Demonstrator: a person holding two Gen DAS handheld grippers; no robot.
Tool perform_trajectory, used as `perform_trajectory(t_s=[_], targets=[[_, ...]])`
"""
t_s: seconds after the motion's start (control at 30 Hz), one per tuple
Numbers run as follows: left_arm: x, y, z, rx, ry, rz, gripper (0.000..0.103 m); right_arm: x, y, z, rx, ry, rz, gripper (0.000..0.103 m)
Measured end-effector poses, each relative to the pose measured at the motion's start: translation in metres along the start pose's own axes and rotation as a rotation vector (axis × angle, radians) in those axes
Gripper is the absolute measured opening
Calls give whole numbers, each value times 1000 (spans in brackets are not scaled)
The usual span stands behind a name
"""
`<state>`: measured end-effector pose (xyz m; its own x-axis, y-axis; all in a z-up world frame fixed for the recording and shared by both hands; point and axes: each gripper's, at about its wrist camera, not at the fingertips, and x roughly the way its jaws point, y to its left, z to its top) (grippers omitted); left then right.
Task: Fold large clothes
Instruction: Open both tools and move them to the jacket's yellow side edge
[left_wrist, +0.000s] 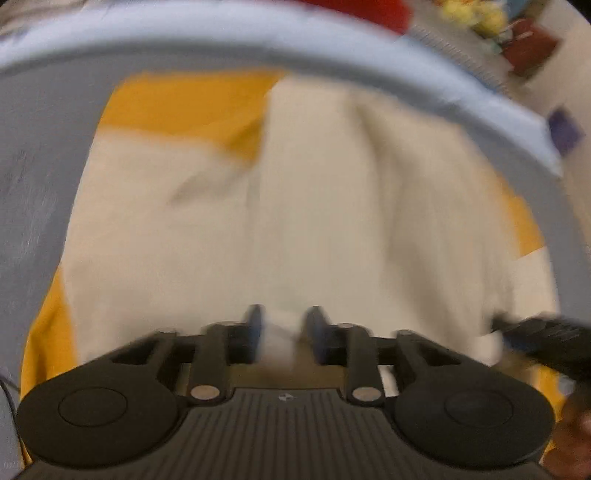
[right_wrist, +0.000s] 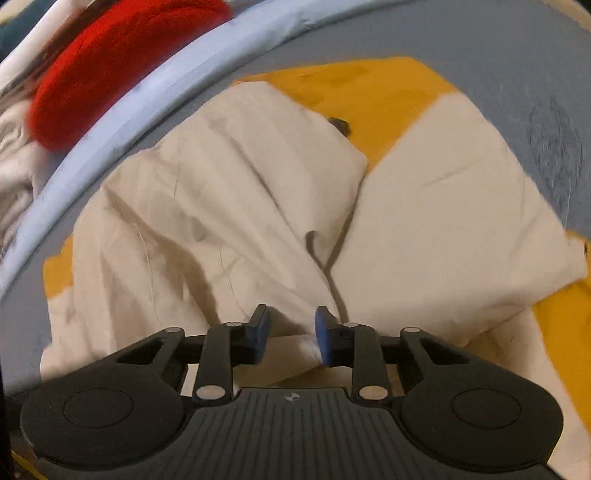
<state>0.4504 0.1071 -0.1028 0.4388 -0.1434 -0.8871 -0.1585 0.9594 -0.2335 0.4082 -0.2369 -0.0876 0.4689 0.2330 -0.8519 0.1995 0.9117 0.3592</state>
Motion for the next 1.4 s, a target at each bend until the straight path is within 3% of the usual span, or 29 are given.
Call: perform_trajectory(t_s=[0.07, 0.1, 0.2, 0.27, 0.33, 0.4, 0.5, 0.6, 0.73, 0.8, 0.87, 0.93, 1.0, 1.1, 1.27, 1.4], targets=[[-13, 3, 4, -35, -38, -27, 22, -11, 3, 2, -9, -27, 20, 31], [-24, 0, 6, -30, -78, -47, 28, -18, 5, 1, -22, -55, 36, 32], [-53, -18, 5, 41, -210, -155, 30, -38, 12, 6, -50, -149, 99, 36], [-58, -31, -3, 98, -230, -249, 31, -47, 12, 6, -67, -199, 124, 39], [-48, -49, -12, 143, -202, -296, 33, -42, 11, 10, -52, -216, 109, 40], [-30, -61, -22, 193, -154, -264, 33, -32, -2, 7, -4, -173, 77, 40], [-1, -60, -31, 257, -36, -73, 39, -2, -20, 8, 33, -18, -56, 41], [-6, -47, -22, 172, -22, -91, 44, -4, -21, 7, 69, -10, -37, 42], [-31, -44, -10, 160, -107, -102, 49, -20, -10, 13, 8, -70, -25, 45], [-23, -33, -11, 149, -66, -63, 52, -16, -14, 13, 36, -45, -16, 49], [-15, -30, -20, 148, 24, 35, 46, -11, -17, 10, 41, -20, -40, 49], [-20, -26, -22, 136, 22, 46, 46, -9, -14, 7, 36, -13, -52, 49], [-41, -30, -17, 112, -35, 9, 46, -21, -14, 7, 60, -33, -47, 49], [-93, -35, -16, 148, -206, -41, 46, -54, -3, 9, 8, -135, -30, 49], [-180, -37, -41, 295, -513, -39, 46, -143, 4, 8, -103, -373, 68, 48], [-242, -25, -84, 283, -611, -18, 48, -241, -1, -26, -188, -626, 132, 48]])
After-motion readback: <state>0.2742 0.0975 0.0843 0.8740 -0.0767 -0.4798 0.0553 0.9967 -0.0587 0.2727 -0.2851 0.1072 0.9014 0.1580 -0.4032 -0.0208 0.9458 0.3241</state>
